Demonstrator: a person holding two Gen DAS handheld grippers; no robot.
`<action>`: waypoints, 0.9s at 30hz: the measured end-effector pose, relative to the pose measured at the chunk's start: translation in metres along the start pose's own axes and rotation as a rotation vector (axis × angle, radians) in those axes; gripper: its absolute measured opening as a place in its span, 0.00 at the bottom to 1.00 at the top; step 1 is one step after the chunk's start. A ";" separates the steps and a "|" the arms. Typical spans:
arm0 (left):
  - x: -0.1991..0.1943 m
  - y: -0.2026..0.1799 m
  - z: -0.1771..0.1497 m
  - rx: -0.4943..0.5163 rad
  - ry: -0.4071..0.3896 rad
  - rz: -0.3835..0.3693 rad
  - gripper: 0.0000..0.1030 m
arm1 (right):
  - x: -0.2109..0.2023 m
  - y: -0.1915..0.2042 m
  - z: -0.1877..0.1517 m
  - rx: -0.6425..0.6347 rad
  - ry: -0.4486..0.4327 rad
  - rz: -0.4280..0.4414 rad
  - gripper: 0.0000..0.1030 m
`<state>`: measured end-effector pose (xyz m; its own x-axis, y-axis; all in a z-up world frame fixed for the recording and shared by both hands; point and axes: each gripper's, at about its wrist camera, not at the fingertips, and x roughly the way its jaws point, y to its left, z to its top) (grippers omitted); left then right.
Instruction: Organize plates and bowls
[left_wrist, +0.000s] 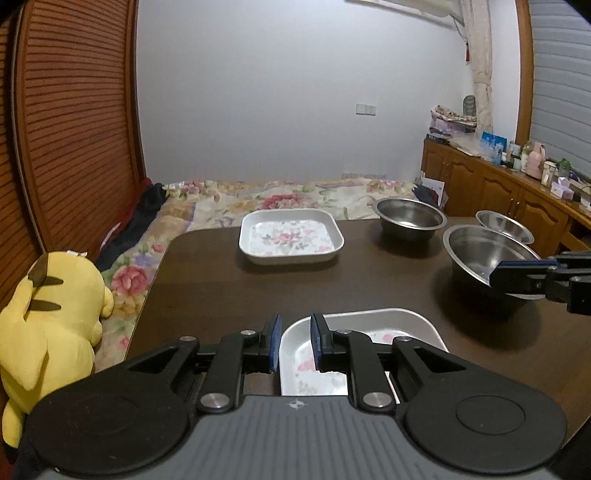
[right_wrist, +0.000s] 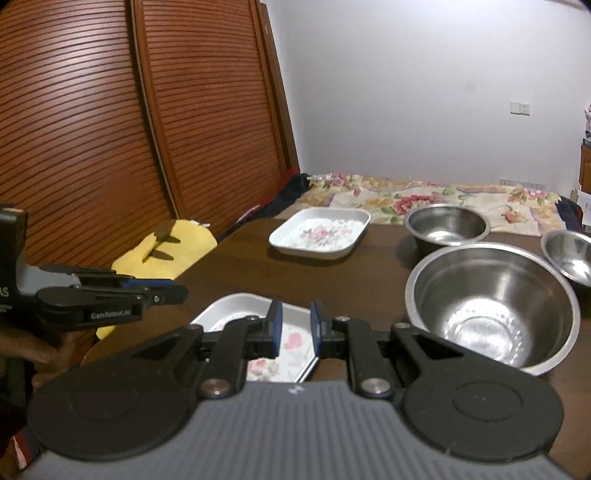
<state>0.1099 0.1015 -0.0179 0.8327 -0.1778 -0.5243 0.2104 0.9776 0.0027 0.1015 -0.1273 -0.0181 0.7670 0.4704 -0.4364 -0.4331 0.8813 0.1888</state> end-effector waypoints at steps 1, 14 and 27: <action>0.000 -0.001 0.001 0.002 -0.003 -0.001 0.19 | -0.001 0.000 0.002 -0.002 -0.004 -0.001 0.18; 0.033 0.015 0.031 0.005 -0.022 0.000 0.26 | 0.019 -0.006 0.042 -0.074 -0.016 -0.016 0.18; 0.086 0.049 0.075 -0.008 -0.019 0.005 0.36 | 0.099 -0.011 0.082 -0.046 0.103 -0.009 0.39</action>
<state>0.2302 0.1261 0.0012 0.8435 -0.1750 -0.5077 0.2022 0.9793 -0.0016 0.2213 -0.0871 0.0091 0.7191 0.4538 -0.5262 -0.4499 0.8812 0.1450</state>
